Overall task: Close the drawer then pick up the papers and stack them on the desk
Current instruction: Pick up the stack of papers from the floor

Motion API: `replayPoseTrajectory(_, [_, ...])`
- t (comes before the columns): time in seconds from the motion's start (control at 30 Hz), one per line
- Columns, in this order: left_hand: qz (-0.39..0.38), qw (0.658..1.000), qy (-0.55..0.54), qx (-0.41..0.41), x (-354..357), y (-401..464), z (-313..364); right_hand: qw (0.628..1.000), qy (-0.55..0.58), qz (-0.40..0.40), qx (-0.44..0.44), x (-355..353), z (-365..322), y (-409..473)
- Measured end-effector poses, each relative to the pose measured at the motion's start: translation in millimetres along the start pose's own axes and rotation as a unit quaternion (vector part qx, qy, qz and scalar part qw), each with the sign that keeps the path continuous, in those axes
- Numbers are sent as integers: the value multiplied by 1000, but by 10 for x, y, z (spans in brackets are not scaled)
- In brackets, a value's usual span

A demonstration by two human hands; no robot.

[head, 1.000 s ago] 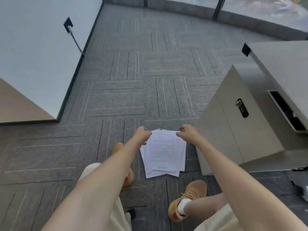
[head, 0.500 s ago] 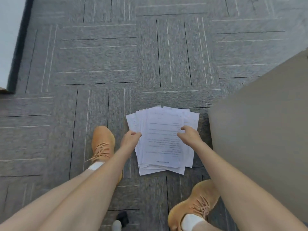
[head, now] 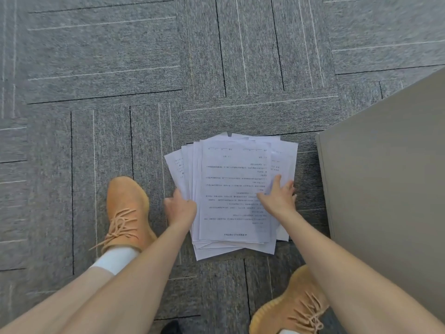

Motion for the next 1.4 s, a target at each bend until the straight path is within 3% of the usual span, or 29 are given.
replayPoseTrajectory(0.27, [-16, 989, 96, 110, 166, -60, 26, 993, 1, 7, -121, 230, -66, -47])
replayPoseTrajectory(0.37, [-24, 985, 75, 156, 210, -91, 69, 991, 40, 60, -111, 211, -66, -63])
replayPoseTrajectory(0.47, [-4, 992, 20, 125, 217, -64, 116, 994, 45, 82, -50, 182, -12, -12])
replayPoseTrajectory(0.7, [9, 999, -29, 22, 312, -128, 250, 995, 57, 47, -72, 378, -62, -58])
replayPoseTrajectory(0.83, [12, 998, -65, -12, 266, -118, 269, 985, 113, 111, -73, 370, -78, -52])
replayPoseTrajectory(0.97, [-9, 983, -179, -50, 232, -93, 261, 978, 143, 133, -69, 320, -103, -79])
replayPoseTrajectory(1.07, [-77, 953, -282, -82, 228, -101, 250, 978, 150, 131, -61, 293, -82, -75])
replayPoseTrajectory(1.17, [-143, 946, -287, -55, 242, -134, 265, 979, 153, 130, -47, 267, -66, -51])
replayPoseTrajectory(1.3, [-164, 955, -245, 25, 183, -132, 291, 980, 160, 112, -37, 221, -43, -30])
replayPoseTrajectory(1.4, [-186, 948, -256, 29, 88, -76, 255, 980, 173, 92, -44, 143, -2, -5])
Point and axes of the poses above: each hand's wrist, its own y-axis towards the middle knuckle, its own x-axis out of the palm, z = x × y, the point moved 1 cm from there along y, towards the middle knuckle, and after that the axes turned 7 degrees about y, right-handed, at the moved point
